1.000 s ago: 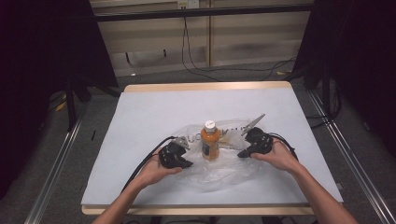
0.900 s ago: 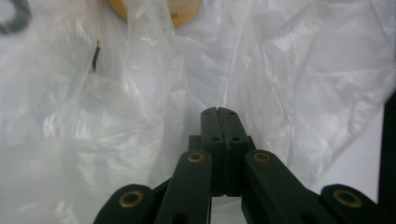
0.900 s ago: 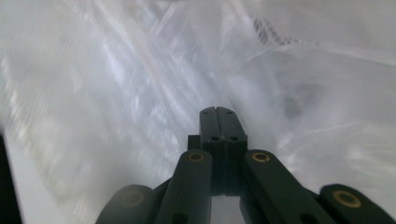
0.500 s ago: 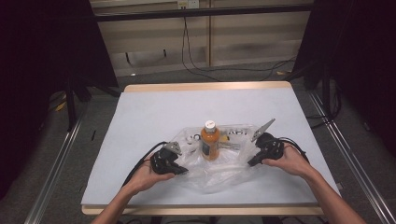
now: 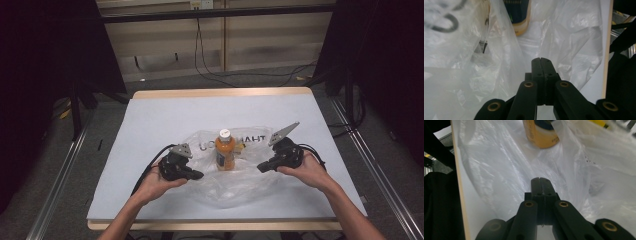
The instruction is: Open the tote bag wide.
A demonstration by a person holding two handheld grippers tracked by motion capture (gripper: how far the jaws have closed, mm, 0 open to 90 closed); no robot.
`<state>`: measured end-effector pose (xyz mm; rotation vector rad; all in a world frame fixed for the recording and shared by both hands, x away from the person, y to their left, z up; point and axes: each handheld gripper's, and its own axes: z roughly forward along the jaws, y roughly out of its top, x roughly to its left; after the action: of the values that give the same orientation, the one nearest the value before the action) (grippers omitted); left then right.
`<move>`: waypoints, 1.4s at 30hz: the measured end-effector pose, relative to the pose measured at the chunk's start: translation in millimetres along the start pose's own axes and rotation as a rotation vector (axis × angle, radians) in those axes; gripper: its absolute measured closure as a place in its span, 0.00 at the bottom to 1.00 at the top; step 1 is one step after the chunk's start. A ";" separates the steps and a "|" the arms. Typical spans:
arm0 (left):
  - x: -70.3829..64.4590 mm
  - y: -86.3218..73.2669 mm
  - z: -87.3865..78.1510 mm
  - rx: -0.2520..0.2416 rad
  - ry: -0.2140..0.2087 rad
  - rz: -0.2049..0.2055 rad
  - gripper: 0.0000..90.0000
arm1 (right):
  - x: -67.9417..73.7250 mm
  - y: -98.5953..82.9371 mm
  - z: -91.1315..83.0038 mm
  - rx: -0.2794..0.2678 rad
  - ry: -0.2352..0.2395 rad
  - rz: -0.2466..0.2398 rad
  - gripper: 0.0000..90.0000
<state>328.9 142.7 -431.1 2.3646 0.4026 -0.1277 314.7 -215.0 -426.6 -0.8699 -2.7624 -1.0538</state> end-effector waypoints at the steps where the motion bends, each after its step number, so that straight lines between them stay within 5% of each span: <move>1: -0.5 6.5 -5.5 -0.005 0.007 0.003 1.00 | 0.7 4.4 -7.5 -0.009 -0.012 -0.007 1.00; 9: 19.7 45.4 -1.0 -0.017 0.030 -0.003 1.00 | -23.8 43.3 -5.4 -0.021 -0.051 0.019 1.00; 15: 43.0 62.2 21.5 0.052 0.040 -0.020 1.00 | -45.4 68.8 13.3 -0.018 -0.065 0.047 1.00; 17: 57.2 64.9 37.3 0.106 0.068 -0.037 1.00 | -53.8 75.8 29.8 0.026 -0.080 0.086 1.00; 23: 76.6 60.7 56.2 0.172 0.116 -0.096 1.00 | -65.3 60.2 60.5 0.187 -0.097 0.104 1.00; 26: 80.0 57.0 58.7 0.172 0.147 -0.102 1.00 | -66.6 52.1 62.6 0.220 -0.103 0.106 1.00; 28: 81.8 51.4 59.1 0.221 0.176 -0.094 1.00 | -66.3 45.4 56.9 0.232 -0.094 0.089 1.00; 30: 84.1 46.3 56.6 0.205 0.161 -0.116 1.00 | -65.1 41.6 52.5 0.259 -0.099 0.075 1.00; 42: 85.8 24.2 36.4 0.199 0.184 -0.154 1.00 | -73.2 7.0 22.9 0.248 -0.089 0.122 1.00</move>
<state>418.6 122.8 -459.7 2.5492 0.6896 -0.0221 383.0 -231.8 -457.9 -1.0537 -2.7884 -0.6508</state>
